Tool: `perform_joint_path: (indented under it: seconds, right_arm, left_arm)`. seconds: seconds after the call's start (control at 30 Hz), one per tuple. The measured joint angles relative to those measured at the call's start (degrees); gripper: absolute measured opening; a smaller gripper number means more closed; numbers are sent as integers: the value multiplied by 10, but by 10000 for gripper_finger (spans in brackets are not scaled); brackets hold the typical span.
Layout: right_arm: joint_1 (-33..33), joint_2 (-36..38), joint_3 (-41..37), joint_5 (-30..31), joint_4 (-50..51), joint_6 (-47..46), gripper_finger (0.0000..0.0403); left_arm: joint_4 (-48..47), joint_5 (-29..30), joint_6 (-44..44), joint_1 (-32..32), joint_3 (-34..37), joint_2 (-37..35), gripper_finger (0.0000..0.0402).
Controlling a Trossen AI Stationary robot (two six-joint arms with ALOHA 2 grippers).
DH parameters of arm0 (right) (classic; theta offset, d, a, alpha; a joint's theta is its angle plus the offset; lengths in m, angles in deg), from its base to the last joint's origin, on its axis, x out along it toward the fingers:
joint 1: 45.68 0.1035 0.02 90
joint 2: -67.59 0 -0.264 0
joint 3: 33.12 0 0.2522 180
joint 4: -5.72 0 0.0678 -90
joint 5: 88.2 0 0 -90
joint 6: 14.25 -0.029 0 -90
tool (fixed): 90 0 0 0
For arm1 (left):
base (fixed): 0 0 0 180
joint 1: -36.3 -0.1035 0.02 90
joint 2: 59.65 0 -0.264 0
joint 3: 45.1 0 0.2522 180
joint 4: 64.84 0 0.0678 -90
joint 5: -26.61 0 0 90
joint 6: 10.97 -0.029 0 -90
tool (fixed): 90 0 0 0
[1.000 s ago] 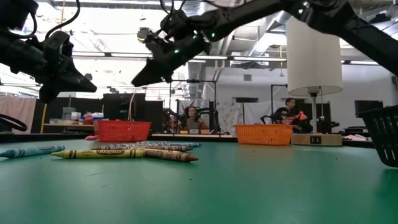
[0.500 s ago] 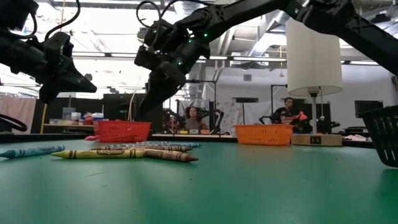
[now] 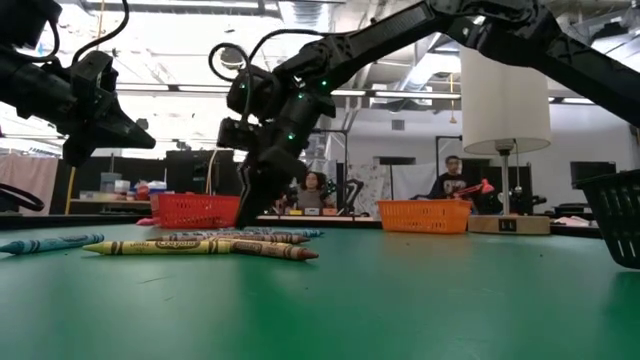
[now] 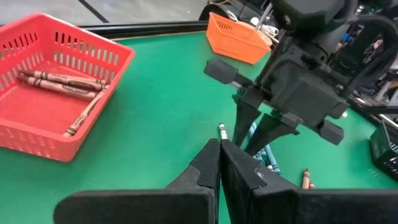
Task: Sort crayons
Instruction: Put the black crayon into the black bin
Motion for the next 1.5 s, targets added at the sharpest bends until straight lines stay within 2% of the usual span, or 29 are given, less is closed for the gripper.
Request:
perform_joint_path:
  seconds: [0.17, 0.53, 0.63, 0.8, 0.97, 1.13, 1.4, 1.5]
  right_arm:
    - [-1, 1, -7, 27, -1, 29, 87]
    - [1, 9, -7, 36, 8, 38, 87]
    - [1, 19, -6, 39, -8, 42, 87]
    - [-3, 16, -6, 78, -50, 37, 87]
    - [-9, 0, -6, 81, -68, 34, 87]
    - [-13, -21, -5, 99, -84, 3, 87]
    - [-10, -21, -4, 98, -51, -17, 87]
    - [-10, -14, 0, 101, -41, -64, 87]
  left_arm:
    - [-1, 1, 0, 0, 0, 0, 0]
    - [0, 0, 0, 0, 0, 0, 0]
    - [0, 0, 0, 0, 0, 0, 0]
    - [0, 1, -2, 0, 0, 0, 0]
    - [0, 1, -9, 0, 0, 0, 0]
    - [-1, 1, -14, 0, 0, 0, 0]
    - [-1, 1, -15, 0, 0, 0, 0]
    - [-1, 0, -14, 0, 0, 0, 0]
